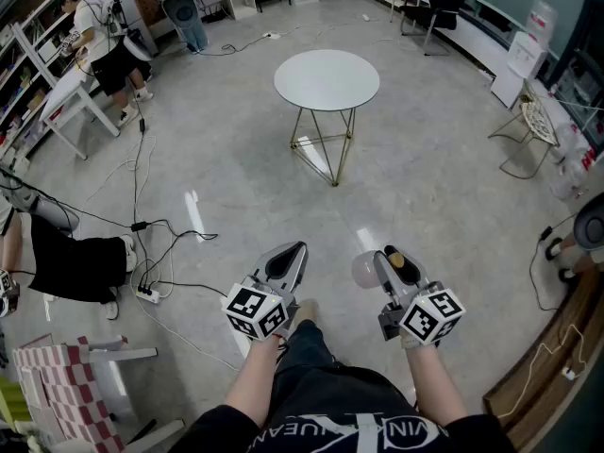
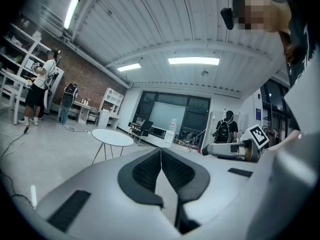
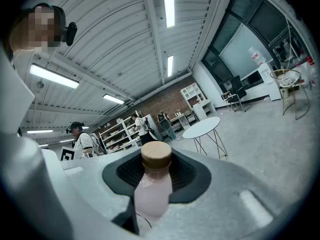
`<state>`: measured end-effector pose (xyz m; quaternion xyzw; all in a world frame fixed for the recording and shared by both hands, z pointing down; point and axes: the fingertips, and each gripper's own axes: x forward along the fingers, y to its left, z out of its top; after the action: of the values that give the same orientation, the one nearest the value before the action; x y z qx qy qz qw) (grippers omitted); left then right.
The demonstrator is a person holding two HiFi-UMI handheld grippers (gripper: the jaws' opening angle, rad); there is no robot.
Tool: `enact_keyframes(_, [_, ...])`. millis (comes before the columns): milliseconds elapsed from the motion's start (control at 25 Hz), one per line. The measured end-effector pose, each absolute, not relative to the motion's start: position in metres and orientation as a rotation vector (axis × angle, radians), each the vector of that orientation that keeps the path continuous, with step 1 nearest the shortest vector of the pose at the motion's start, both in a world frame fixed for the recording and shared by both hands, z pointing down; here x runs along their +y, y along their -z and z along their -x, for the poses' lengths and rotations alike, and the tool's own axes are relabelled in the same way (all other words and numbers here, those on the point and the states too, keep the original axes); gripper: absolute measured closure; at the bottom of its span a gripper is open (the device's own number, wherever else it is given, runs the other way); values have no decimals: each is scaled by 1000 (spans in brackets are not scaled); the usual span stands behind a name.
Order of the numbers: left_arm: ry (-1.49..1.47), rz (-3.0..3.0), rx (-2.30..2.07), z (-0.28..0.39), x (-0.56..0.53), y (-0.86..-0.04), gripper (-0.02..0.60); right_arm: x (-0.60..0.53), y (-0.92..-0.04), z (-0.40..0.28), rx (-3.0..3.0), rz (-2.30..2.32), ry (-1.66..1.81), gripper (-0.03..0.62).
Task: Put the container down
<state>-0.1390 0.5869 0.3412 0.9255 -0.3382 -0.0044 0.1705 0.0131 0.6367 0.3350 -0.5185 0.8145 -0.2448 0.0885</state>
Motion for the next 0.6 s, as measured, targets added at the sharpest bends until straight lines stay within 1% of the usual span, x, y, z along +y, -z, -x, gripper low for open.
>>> enact_keyframes(600, [14,-2641,-913,147,453,-352,568,513,-350,-8,2381,1626,744,471])
